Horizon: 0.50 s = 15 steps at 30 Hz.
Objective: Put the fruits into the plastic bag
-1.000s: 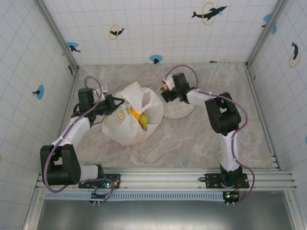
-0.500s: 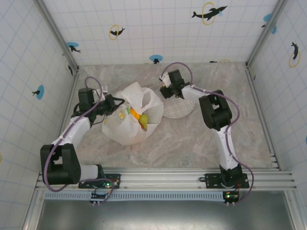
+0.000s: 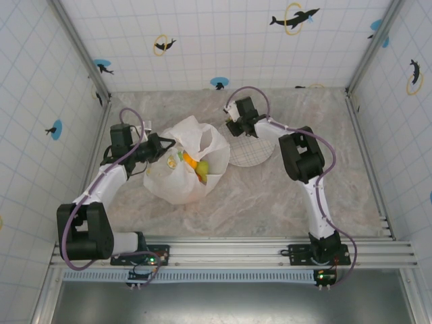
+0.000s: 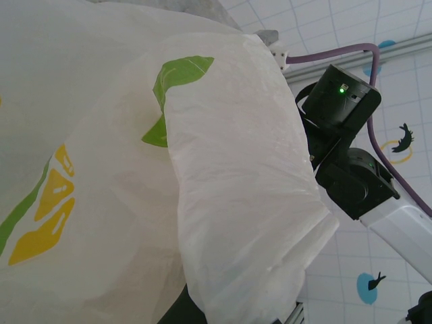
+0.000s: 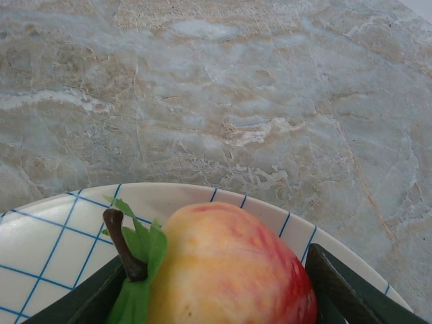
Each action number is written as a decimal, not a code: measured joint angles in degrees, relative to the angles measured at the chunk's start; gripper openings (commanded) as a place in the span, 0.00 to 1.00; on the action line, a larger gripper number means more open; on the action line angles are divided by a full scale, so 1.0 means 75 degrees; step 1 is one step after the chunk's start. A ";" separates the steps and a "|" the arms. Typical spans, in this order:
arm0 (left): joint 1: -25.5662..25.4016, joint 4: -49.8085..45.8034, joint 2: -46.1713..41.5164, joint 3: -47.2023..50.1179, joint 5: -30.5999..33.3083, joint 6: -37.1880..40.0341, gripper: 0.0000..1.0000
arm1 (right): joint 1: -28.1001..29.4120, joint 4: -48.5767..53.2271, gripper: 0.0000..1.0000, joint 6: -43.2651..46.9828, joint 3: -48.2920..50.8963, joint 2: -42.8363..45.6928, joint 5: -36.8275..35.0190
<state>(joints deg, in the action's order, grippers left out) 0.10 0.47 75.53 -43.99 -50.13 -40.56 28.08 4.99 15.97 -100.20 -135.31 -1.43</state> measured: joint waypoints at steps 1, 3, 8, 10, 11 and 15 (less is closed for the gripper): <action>0.0000 0.0000 0.0000 0.0000 0.0000 0.0000 0.00 | 0.0000 -0.0009 0.55 -0.0017 0.0009 0.0003 0.0003; 0.0000 0.0000 0.0003 0.0000 -0.0006 0.0000 0.00 | -0.0012 -0.0152 0.53 -0.0093 0.0178 0.0079 0.0058; 0.0000 0.0000 0.0000 0.0000 -0.0052 0.0000 0.00 | -0.0099 -0.0254 0.51 -0.0434 0.1026 0.0740 0.0417; 0.0000 0.0000 0.0000 0.0000 -0.0055 0.0000 0.00 | -0.0134 -0.0353 0.51 -0.0592 0.1454 0.1102 0.0530; 0.0000 0.0000 0.0000 0.0000 -0.0055 0.0000 0.00 | -0.0146 -0.0396 0.51 -0.0670 0.1699 0.1323 0.0586; 0.0000 0.0006 0.0000 0.0000 -0.0067 -0.0006 0.00 | -0.0154 -0.0778 0.50 -0.1116 0.3098 0.2585 0.0883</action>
<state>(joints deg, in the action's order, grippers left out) 0.10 0.51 75.53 -43.99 -50.63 -40.60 26.92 -0.84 7.60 -76.97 -115.92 5.19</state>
